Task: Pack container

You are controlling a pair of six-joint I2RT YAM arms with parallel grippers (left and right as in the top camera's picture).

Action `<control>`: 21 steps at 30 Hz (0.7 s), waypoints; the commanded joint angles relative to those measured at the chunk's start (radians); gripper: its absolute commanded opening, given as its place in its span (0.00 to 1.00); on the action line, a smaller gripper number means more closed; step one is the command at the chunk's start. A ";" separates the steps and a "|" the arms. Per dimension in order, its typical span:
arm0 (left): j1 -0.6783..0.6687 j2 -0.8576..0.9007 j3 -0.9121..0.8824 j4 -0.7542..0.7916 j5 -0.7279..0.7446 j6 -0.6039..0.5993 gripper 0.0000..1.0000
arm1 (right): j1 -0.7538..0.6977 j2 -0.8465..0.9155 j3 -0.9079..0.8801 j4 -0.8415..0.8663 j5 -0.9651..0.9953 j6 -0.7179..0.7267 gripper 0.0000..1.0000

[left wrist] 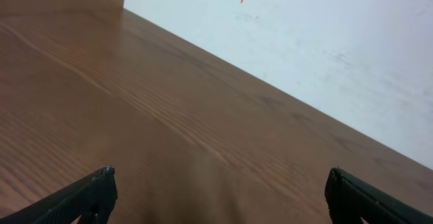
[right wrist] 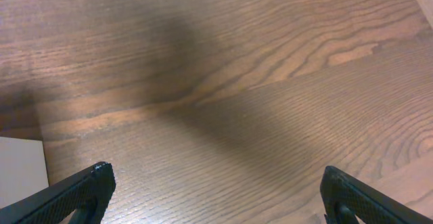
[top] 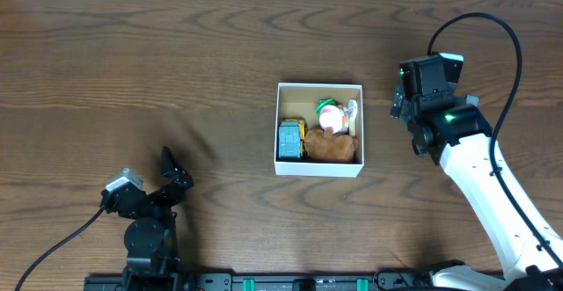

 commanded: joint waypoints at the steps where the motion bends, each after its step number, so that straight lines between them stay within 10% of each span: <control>1: 0.006 -0.008 -0.025 0.011 -0.002 0.016 0.98 | -0.004 -0.006 0.010 -0.001 0.011 0.005 0.99; 21: 0.041 -0.005 -0.048 0.040 0.001 0.020 0.98 | -0.004 -0.006 0.010 -0.001 0.011 0.005 0.99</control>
